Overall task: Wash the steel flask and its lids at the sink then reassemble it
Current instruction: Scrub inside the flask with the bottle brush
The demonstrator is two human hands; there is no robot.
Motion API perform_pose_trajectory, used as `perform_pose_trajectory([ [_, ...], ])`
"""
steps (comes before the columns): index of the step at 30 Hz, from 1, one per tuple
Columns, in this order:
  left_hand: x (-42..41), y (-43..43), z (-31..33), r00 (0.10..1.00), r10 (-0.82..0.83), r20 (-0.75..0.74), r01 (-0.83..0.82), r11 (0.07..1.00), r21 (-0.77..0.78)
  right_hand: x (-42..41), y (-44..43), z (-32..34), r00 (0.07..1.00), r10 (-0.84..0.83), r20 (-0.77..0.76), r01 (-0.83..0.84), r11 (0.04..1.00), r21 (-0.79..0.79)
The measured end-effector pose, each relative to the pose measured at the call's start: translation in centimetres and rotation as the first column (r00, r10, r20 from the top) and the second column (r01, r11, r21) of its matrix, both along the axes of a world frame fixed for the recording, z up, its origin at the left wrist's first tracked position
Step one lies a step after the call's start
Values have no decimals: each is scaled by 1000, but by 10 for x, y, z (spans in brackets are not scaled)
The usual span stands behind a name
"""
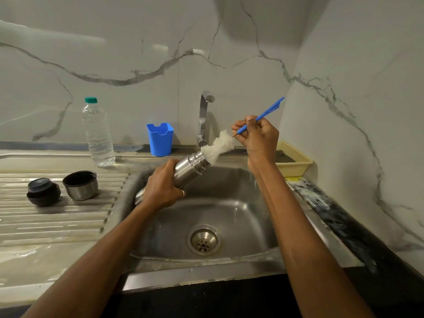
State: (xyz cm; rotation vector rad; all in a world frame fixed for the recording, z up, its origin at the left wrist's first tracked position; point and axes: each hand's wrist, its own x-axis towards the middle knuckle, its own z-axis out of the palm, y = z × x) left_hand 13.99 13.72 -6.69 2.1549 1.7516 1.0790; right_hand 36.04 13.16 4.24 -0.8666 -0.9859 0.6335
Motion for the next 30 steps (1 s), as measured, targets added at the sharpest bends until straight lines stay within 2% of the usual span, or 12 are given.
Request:
perform_pose_trajectory([
  [9,0,-1,4,999,-47,-11,47,998,29,-2,1,-5,999,16,52,-16,1000,-4],
  [13,23,-3,12,987,-99,128,94,995,43,-25,-3,-11,979,138,150,-134,990,-36],
  [17,31,-2,12,969,-125,214,126,992,8,-29,-9,-7,945,111,309,-102,994,-45],
  [19,25,-2,10,970,-117,211,119,993,2,-20,-12,0,956,110,272,-96,993,-65],
  [22,20,-3,6,971,-115,211,119,993,-6,-8,-15,15,985,151,83,-150,989,-17],
  [24,19,-3,3,973,-113,199,117,993,-10,-10,-15,12,987,106,120,-108,994,15],
  [27,11,-2,-1,981,-100,167,103,995,-12,-14,-14,2,958,51,281,-55,998,5],
  [28,11,-3,0,982,-93,166,94,996,-2,-12,-15,7,960,39,277,-44,999,13],
  [30,13,-3,2,982,-94,166,90,995,33,-4,-13,18,986,-13,168,-3,995,96],
])
